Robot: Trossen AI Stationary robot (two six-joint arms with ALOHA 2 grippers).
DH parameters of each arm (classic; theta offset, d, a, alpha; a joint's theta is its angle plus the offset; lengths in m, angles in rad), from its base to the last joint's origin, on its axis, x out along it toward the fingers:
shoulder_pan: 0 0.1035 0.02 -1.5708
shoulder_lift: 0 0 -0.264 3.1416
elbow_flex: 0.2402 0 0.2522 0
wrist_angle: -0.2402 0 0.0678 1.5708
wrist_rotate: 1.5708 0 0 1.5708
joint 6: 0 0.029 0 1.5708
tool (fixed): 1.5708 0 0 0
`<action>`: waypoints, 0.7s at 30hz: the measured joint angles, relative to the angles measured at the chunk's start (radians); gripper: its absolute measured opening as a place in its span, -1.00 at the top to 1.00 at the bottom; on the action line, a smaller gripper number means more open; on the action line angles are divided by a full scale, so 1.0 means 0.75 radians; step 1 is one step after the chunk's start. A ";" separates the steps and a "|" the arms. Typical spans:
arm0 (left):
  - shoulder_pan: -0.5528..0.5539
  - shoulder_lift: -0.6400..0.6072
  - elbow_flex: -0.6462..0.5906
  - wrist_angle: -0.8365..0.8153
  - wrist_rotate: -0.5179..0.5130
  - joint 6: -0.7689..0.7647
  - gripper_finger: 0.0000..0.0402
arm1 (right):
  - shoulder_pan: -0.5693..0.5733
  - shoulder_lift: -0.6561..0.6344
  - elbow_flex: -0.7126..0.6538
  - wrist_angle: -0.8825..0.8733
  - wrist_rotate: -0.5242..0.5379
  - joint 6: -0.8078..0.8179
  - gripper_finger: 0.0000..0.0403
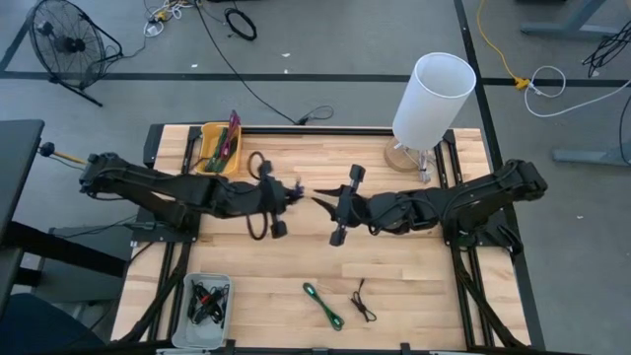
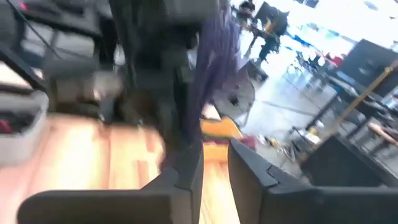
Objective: Pick & Place USB Port
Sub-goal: Put the purple charger cable into the yellow bin
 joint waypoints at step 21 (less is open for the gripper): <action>0.319 -0.496 0.000 -1.177 -0.472 -0.703 0.92 | 0.000 -0.015 0.000 -0.181 0.149 0.103 0.53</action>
